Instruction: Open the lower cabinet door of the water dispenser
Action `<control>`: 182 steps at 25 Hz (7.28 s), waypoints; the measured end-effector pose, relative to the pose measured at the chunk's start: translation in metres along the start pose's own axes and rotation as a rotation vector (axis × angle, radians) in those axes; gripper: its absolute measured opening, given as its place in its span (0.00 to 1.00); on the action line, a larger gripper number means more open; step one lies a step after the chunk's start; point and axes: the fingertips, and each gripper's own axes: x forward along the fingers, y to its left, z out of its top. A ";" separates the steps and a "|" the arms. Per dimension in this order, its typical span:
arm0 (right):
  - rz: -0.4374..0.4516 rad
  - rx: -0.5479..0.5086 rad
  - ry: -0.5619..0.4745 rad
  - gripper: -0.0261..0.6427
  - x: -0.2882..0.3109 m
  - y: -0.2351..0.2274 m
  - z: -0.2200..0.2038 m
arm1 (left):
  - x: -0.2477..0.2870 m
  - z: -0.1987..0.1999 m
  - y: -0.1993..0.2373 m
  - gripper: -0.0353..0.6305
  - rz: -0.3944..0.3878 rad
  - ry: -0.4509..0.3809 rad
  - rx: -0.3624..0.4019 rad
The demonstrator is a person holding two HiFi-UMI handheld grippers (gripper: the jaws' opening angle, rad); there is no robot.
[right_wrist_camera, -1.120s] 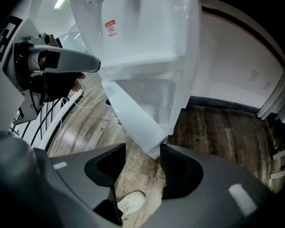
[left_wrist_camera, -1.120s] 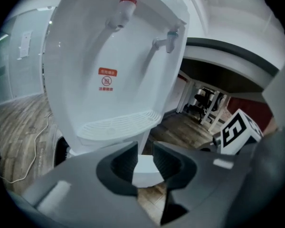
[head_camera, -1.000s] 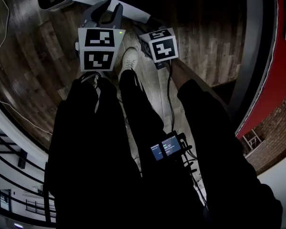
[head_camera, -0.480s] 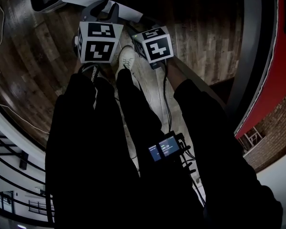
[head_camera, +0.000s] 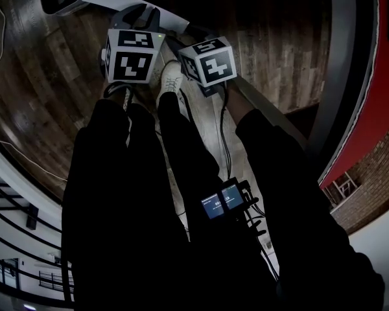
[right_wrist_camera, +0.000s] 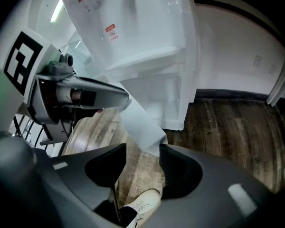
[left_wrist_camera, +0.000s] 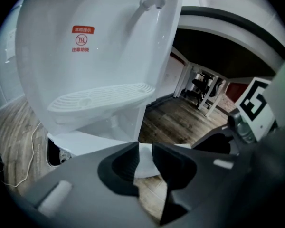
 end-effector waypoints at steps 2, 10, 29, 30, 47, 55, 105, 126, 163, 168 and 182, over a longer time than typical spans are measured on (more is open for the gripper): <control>0.021 0.000 0.007 0.36 -0.001 0.004 0.000 | 0.000 -0.007 0.003 0.18 -0.002 0.017 -0.007; 0.052 -0.021 0.012 0.33 -0.001 0.014 -0.008 | -0.004 -0.016 0.009 0.13 0.035 0.044 0.002; 0.150 -0.082 -0.008 0.16 -0.013 0.032 -0.020 | -0.013 -0.030 0.013 0.11 0.042 0.070 0.016; 0.167 -0.094 -0.003 0.15 -0.014 0.034 -0.022 | -0.013 -0.030 0.013 0.11 0.038 0.074 0.016; 0.141 -0.141 0.005 0.04 -0.014 0.026 -0.026 | -0.039 -0.060 0.029 0.10 0.055 0.116 0.023; 0.140 -0.154 0.018 0.04 -0.015 0.035 -0.022 | -0.051 -0.074 0.043 0.09 0.081 0.141 0.024; -0.014 -0.153 -0.084 0.04 -0.074 0.027 0.028 | -0.149 -0.041 0.070 0.06 0.136 -0.032 -0.065; -0.205 -0.186 -0.648 0.04 -0.343 0.048 0.189 | -0.330 0.128 0.046 0.06 0.237 -0.380 -0.115; -0.331 -0.180 -1.165 0.04 -0.662 0.130 0.297 | -0.573 0.309 -0.031 0.06 0.252 -0.811 -0.044; -0.380 -0.217 -1.228 0.04 -0.680 0.145 0.309 | -0.585 0.324 -0.035 0.06 0.260 -0.864 -0.062; -0.314 -0.188 -1.181 0.04 -0.658 0.171 0.315 | -0.597 0.344 -0.039 0.06 0.265 -0.894 -0.001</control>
